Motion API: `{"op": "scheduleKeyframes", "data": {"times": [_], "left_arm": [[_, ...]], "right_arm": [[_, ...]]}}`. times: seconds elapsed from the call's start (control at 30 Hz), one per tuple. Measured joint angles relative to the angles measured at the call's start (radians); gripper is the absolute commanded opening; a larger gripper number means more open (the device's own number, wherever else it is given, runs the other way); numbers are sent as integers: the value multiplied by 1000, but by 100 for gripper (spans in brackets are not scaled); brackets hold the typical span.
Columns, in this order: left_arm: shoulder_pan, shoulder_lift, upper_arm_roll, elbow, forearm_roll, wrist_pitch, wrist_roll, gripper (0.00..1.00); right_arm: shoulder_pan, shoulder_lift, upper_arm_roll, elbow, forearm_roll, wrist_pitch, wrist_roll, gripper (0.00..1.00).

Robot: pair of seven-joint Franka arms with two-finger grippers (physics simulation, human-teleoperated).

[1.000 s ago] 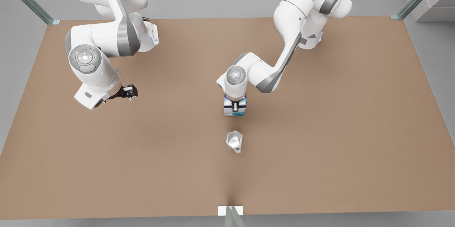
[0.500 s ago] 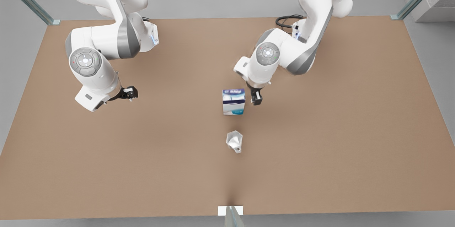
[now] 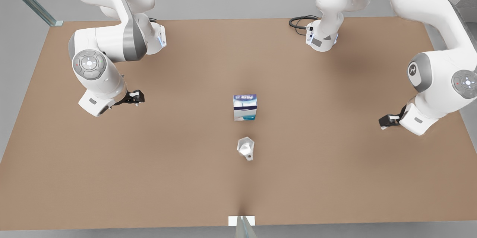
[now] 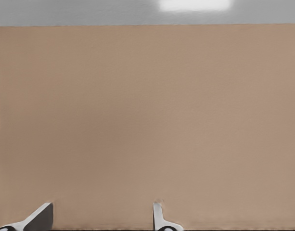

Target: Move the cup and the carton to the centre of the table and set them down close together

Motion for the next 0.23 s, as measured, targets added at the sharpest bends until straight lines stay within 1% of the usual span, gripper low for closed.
{"op": "scheduleKeyframes", "data": {"times": [0.03,0.07,0.23], "left_arm": [[-57,-13,61,2,-4,-54,-37,100],[-56,-24,64,3,-16,-92,-140,100],[-43,-6,71,6,-86,-86,-145,100]], "right_arm": [[0,0,0,0,0,0,0,100],[0,0,0,0,0,0,0,100],[1,0,0,0,0,0,0,100]]}}
